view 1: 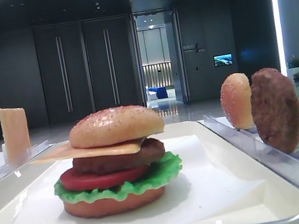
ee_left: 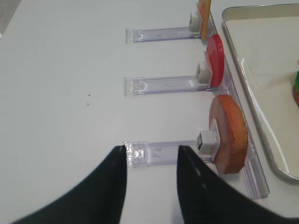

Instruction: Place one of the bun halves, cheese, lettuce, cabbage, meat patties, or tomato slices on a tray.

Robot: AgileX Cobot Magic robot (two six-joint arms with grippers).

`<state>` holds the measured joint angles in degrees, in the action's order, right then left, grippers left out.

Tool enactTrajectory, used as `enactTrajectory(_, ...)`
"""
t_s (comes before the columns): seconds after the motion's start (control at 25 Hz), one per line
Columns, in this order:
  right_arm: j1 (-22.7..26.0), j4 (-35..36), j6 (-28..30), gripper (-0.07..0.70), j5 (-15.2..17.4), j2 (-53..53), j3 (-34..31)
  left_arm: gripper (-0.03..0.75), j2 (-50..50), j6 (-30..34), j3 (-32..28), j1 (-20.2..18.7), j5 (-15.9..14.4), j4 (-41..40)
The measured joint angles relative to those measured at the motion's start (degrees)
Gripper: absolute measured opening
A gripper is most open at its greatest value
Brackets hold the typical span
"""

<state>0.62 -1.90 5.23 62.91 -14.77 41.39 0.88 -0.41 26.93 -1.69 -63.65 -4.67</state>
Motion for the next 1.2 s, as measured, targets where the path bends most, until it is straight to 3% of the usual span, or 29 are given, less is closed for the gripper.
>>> enactTrajectory(0.12,0.00,0.00,-0.77,0.286,5.03,4.94,0.00,0.282,0.00,0.00,0.00,0.00,0.00,0.00)
enactTrajectory(0.24,0.00,0.00,-3.82,0.286,6.92,8.80,-0.04,0.282,0.00,0.00,0.00,0.00,0.00,0.00)
enactTrajectory(0.68,0.00,2.28,-6.36,0.286,7.26,15.17,-8.27,0.282,0.00,0.00,0.00,0.00,0.00,0.00)
enactTrajectory(0.84,0.00,6.22,-4.34,0.286,3.64,15.23,-11.93,0.282,0.00,0.00,0.00,0.00,0.00,0.00)
enactTrajectory(1.2,0.00,7.30,-2.82,0.286,2.20,15.23,-12.39,0.282,0.00,0.00,0.00,0.00,0.00,0.00)
